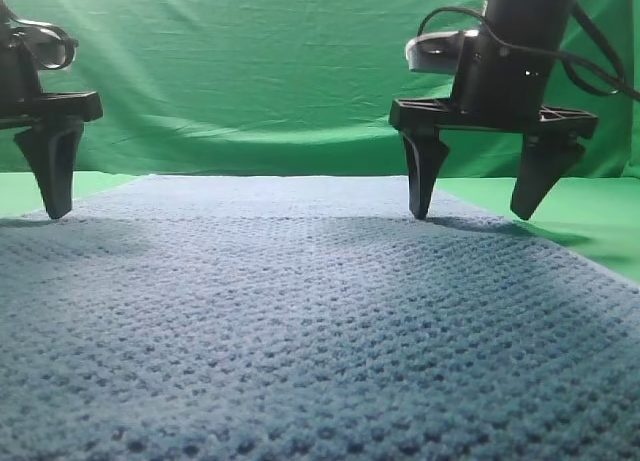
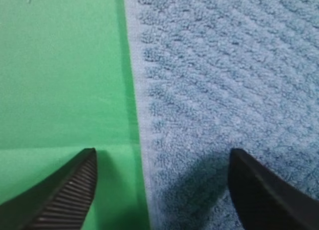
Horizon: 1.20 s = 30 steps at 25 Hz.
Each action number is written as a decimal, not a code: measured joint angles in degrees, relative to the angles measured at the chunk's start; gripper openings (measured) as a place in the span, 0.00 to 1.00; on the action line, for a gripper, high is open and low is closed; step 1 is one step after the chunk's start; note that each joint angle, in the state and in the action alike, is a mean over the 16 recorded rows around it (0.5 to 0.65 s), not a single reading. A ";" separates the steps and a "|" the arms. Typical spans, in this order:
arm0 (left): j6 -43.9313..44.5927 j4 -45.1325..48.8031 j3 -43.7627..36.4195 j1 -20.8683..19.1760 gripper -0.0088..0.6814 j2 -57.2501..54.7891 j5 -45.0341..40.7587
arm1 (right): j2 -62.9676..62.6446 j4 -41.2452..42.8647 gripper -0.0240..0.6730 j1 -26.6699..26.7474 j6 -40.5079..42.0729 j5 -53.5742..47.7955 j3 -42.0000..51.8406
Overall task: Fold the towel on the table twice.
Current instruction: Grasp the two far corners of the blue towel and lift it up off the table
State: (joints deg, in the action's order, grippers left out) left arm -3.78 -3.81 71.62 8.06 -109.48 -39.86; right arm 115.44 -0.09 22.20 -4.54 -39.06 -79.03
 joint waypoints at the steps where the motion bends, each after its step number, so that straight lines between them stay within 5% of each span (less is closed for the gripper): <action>1: 0.00 0.00 0.00 0.00 0.86 -0.02 0.09 | 0.23 0.05 0.96 0.00 0.01 -0.01 -0.05; 8: 0.00 0.08 0.07 0.00 0.94 -0.38 0.60 | 1.39 0.41 0.94 0.00 0.06 -0.38 -0.45; 16: 0.01 0.67 0.68 -0.02 0.90 -1.64 0.24 | 2.17 0.71 0.89 0.00 0.11 -1.39 -1.03; 22: 1.14 -0.72 1.44 -0.12 0.67 -2.85 -1.26 | 2.85 0.46 0.72 0.00 0.19 -2.39 -1.56; 30: 4.85 -5.72 2.59 -0.42 0.22 -4.13 -3.89 | 3.38 -1.14 0.31 0.06 0.21 -3.01 -2.01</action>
State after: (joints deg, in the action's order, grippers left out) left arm 1.07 -9.53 74.20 7.65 -113.60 -43.75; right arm 118.82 -1.23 22.26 -4.32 -42.07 -81.04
